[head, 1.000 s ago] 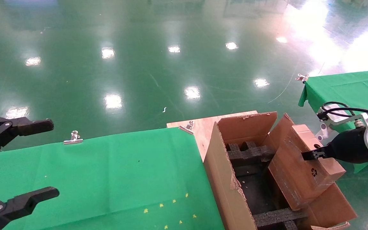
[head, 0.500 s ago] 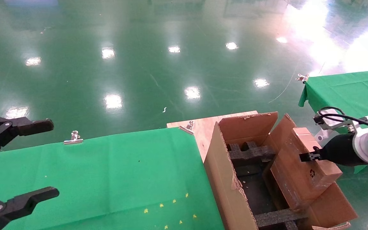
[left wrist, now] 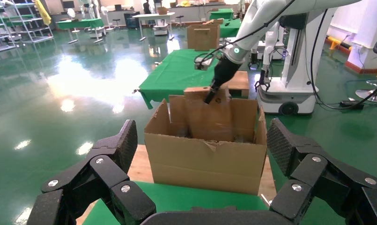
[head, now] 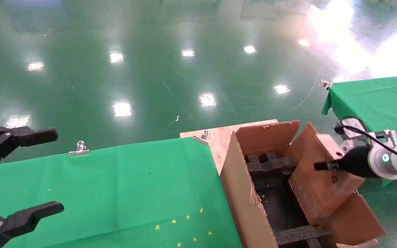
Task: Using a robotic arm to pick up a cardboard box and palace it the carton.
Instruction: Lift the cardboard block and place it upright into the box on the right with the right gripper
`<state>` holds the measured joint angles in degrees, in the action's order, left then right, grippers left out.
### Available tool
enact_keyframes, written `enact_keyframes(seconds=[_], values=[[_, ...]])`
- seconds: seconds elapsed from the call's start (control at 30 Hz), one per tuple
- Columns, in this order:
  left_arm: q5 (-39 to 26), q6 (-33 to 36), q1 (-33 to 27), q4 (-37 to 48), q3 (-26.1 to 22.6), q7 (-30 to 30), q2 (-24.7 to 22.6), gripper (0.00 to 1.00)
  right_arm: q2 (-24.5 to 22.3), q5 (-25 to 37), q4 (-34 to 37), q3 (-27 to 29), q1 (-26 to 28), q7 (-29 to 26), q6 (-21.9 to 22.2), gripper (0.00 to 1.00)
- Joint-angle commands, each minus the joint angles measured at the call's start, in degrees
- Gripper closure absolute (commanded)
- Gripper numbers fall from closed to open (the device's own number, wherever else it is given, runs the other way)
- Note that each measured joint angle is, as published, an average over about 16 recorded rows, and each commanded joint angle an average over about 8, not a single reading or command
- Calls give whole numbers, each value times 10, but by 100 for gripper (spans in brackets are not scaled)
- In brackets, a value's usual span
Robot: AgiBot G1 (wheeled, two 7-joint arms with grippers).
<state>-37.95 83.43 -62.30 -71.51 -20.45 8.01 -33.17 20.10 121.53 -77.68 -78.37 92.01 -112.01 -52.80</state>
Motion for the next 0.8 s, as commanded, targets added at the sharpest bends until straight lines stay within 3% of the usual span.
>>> enact_keyframes(seconds=[0.03, 0.33, 0.8], values=[[0, 0, 0, 0, 0, 0, 0, 0, 3, 22, 0, 1, -2, -16, 15, 100], [0, 0, 0, 0, 0, 0, 0, 0, 24, 101, -3, -7, -30, -87, 32, 100], [0, 0, 0, 0, 0, 0, 0, 0, 33, 136, -4, -24, -66, -95, 65, 100]])
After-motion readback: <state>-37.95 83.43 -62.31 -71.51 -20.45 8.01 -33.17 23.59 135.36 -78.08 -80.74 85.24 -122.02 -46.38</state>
